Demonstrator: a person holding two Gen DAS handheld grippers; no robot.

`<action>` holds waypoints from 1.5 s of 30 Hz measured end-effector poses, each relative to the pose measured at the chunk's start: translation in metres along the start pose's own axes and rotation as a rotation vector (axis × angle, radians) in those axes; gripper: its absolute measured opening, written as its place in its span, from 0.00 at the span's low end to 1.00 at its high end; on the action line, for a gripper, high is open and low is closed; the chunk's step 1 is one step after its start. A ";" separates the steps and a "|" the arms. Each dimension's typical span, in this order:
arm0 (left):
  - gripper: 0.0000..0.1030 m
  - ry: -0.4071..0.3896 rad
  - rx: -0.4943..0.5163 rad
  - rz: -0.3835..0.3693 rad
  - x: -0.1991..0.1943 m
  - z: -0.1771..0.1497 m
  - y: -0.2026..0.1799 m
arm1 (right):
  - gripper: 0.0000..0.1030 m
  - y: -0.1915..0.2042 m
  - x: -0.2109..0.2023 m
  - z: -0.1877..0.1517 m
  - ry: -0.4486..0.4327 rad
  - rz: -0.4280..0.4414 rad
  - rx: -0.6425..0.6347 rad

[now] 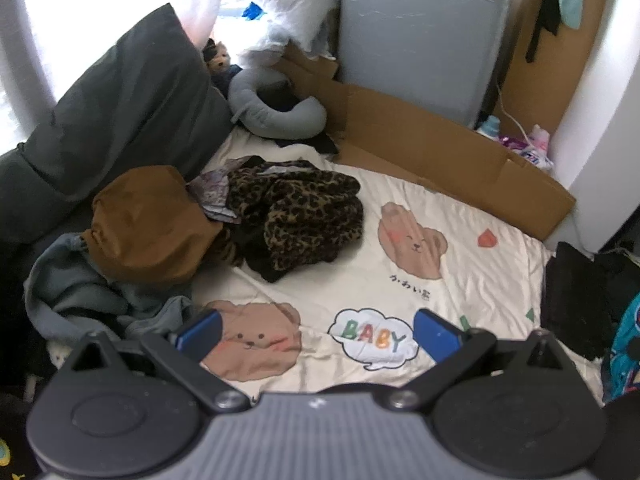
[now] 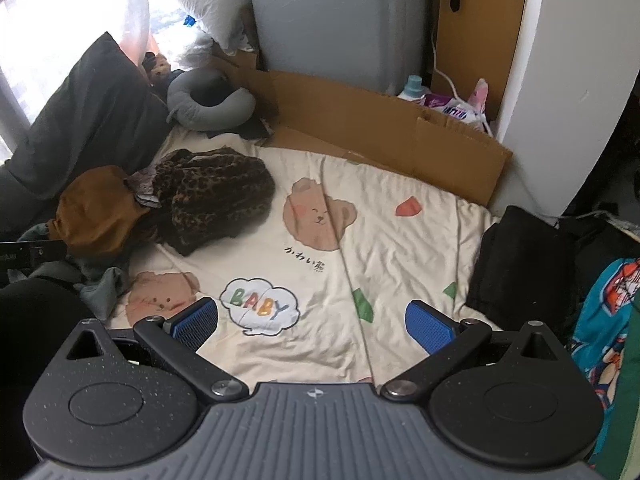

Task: Fold clothes
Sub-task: 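Move both tools toward the pile of clothes on the bed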

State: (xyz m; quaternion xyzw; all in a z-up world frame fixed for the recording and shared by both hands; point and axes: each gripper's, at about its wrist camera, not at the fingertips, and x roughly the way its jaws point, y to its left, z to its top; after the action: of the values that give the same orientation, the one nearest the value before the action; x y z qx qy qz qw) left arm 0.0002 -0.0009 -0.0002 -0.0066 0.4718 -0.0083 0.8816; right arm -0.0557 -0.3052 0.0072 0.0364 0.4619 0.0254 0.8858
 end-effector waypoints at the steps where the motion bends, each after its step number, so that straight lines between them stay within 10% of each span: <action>1: 1.00 0.001 0.004 0.003 0.000 0.000 -0.001 | 1.00 0.003 -0.001 -0.002 -0.007 -0.007 -0.002; 45: 1.00 0.004 0.051 -0.114 -0.012 0.018 0.005 | 1.00 0.004 -0.004 0.004 0.025 -0.015 0.000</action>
State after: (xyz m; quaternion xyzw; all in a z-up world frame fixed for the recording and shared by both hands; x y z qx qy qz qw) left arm 0.0081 0.0042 0.0199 -0.0109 0.4719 -0.0702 0.8788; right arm -0.0547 -0.3018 0.0134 0.0324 0.4733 0.0194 0.8801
